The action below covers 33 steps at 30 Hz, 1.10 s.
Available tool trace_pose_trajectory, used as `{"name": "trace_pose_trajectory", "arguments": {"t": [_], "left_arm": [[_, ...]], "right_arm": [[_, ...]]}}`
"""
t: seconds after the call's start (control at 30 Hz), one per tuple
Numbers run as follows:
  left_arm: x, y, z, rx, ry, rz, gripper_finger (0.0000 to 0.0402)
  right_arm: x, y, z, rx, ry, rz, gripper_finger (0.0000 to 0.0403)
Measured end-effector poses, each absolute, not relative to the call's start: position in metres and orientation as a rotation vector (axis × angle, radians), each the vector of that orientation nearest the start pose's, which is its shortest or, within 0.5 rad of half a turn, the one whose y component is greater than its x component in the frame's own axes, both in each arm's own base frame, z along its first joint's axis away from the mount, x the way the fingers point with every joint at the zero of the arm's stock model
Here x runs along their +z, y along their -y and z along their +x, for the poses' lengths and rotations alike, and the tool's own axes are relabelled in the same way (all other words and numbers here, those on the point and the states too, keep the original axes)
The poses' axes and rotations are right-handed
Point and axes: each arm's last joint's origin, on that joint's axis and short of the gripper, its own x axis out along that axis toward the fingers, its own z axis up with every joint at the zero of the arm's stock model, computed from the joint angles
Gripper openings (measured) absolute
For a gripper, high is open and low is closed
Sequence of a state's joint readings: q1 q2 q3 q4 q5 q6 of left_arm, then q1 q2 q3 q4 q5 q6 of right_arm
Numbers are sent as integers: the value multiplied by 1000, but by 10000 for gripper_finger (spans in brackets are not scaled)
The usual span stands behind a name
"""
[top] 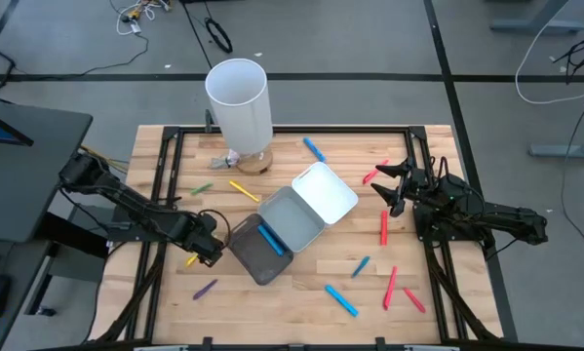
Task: Pick & Place Markers
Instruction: Put the bottom yellow marker into the gray bin
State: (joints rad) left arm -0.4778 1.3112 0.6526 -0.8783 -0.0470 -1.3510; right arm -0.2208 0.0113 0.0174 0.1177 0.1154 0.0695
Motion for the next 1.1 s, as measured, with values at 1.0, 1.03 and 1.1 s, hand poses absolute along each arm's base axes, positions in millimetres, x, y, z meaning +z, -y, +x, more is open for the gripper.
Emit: {"name": "trace_pose_trajectory", "arguments": {"t": [1.0, 1.03, 1.1], "left_arm": [[133, 94, 172, 658, -1396, -667, 161], [133, 94, 172, 658, -1396, -667, 153], [133, 94, 172, 658, -1397, -667, 136]], "right_arm": [[180, 24, 93, -332, 136, 62, 302], [180, 24, 93, -332, 136, 62, 302], [180, 24, 93, -331, 136, 62, 302]]}}
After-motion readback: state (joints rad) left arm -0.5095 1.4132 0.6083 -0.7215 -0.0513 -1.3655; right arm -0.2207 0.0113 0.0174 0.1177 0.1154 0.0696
